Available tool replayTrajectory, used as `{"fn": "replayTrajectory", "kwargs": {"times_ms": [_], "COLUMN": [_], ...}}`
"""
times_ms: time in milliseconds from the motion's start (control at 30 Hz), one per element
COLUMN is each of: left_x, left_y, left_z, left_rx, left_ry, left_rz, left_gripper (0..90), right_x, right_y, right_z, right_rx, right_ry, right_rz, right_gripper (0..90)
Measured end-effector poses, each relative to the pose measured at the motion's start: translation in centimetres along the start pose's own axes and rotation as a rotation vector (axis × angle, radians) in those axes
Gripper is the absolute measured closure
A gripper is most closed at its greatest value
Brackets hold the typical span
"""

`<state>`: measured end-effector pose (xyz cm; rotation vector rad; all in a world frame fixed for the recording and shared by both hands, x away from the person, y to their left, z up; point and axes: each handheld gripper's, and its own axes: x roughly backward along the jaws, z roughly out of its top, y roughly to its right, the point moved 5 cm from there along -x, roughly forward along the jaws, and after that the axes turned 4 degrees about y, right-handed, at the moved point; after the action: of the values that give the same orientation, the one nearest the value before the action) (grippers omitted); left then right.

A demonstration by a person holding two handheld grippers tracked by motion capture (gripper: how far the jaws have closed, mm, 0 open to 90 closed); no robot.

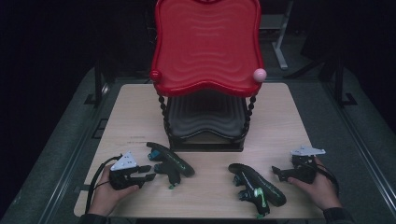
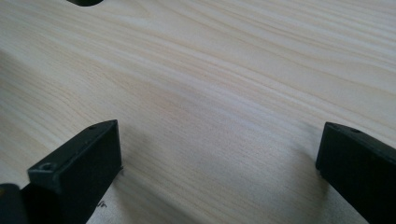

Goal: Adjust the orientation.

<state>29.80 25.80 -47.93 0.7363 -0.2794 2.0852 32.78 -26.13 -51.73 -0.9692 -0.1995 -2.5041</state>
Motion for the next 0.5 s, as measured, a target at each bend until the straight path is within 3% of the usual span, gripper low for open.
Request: {"fn": "replayTrajectory", "kwargs": {"times_ms": [300,500], "left_x": [-1.6,-1.5], "left_y": [0.0,-0.1], "left_z": [0.5,0.8], "left_rx": [-0.006,-0.021], "left_ry": [0.003,0.003], "left_rz": [-0.015,0.005], "left_gripper": [56.9,66.4], "right_x": [0.0,0.0], "right_y": [0.0,0.0], "right_z": [0.0,0.0], "right_rx": [0.000,-0.002], "right_ry": [-0.001,0.001], "right_rz": [0.000,0.001], "right_gripper": [0.0,0.0]}}
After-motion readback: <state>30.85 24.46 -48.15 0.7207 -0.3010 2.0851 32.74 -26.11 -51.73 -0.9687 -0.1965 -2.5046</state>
